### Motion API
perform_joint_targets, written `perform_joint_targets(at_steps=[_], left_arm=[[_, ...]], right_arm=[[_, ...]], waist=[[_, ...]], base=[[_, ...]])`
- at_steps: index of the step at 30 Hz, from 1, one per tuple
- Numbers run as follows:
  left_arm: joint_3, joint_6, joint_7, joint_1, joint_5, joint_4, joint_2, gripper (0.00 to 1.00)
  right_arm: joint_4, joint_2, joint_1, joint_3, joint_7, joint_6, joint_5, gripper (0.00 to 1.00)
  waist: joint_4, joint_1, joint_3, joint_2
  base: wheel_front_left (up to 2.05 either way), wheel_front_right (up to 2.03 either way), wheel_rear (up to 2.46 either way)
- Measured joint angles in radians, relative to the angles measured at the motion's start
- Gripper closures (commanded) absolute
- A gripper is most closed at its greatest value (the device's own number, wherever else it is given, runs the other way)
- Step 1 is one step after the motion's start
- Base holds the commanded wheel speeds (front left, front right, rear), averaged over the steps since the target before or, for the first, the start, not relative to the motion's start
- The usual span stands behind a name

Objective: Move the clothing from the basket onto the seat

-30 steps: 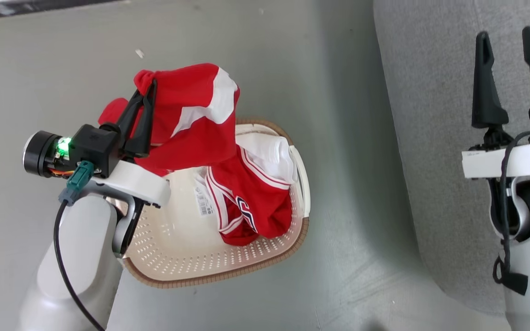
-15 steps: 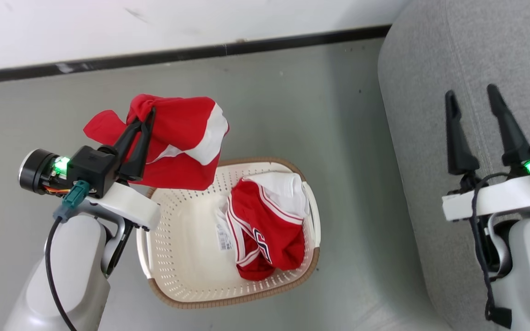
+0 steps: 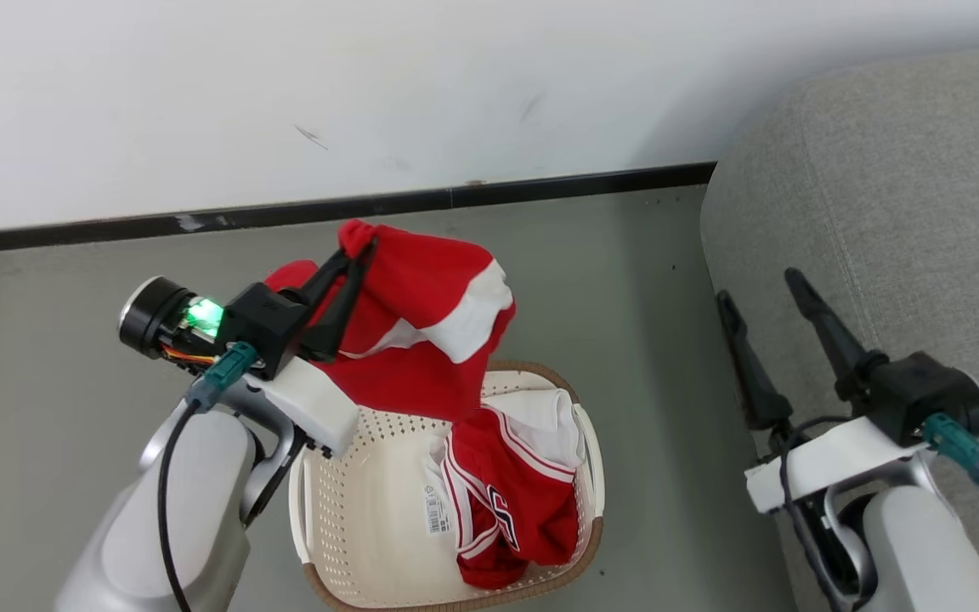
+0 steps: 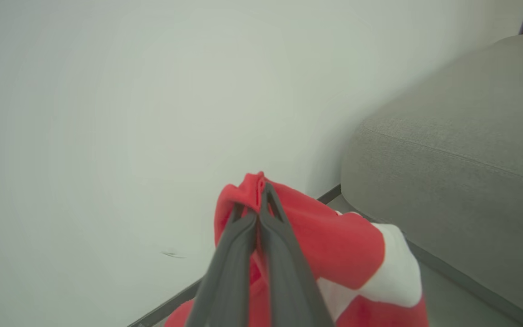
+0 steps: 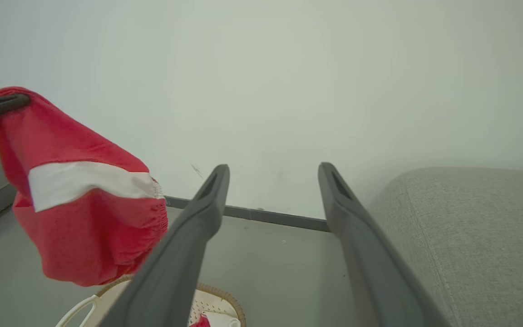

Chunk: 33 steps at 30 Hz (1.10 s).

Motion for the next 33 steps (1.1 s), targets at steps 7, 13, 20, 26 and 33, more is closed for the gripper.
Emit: perform_joint_targets(at_steps=[7,13,20,26,33], left_arm=[[-0.092,-0.016,0.057,-0.003,-0.024,-0.024,-0.029,1.00],[-0.151,-0.016,0.092,-0.003,-0.046,-0.054,-0.039,1.00],[-0.205,-0.017,0.127,-0.003,-0.073,-0.101,-0.045,1.00],[-0.257,-0.017,0.158,0.001,-0.099,-0.146,-0.049,1.00],[-0.297,-0.017,0.201,0.018,-0.132,-0.195,-0.050,1.00]], right_arm=[[0.015,-0.042,0.079,0.111,0.000,0.000,-0.030,0.00],[0.038,-0.099,0.116,0.175,0.000,0.000,-0.053,0.00],[0.057,-0.133,0.122,0.258,0.000,0.000,-0.059,0.00],[0.075,-0.153,0.119,0.302,0.000,0.000,-0.059,0.00],[0.107,-0.157,0.091,0.352,0.000,0.000,-0.059,0.00]], waist=[[0.002,0.0000,-0.085,0.0000],[-0.006,0.0000,-0.140,0.0000],[-0.016,0.0000,-0.191,0.0000],[-0.019,0.0000,-0.224,0.0000],[-0.006,0.0000,-0.245,0.0000]], base=[[0.00,0.00,0.00],[0.00,0.00,0.00],[0.00,0.00,0.00],[0.00,0.00,0.00],[0.00,0.00,0.00]])
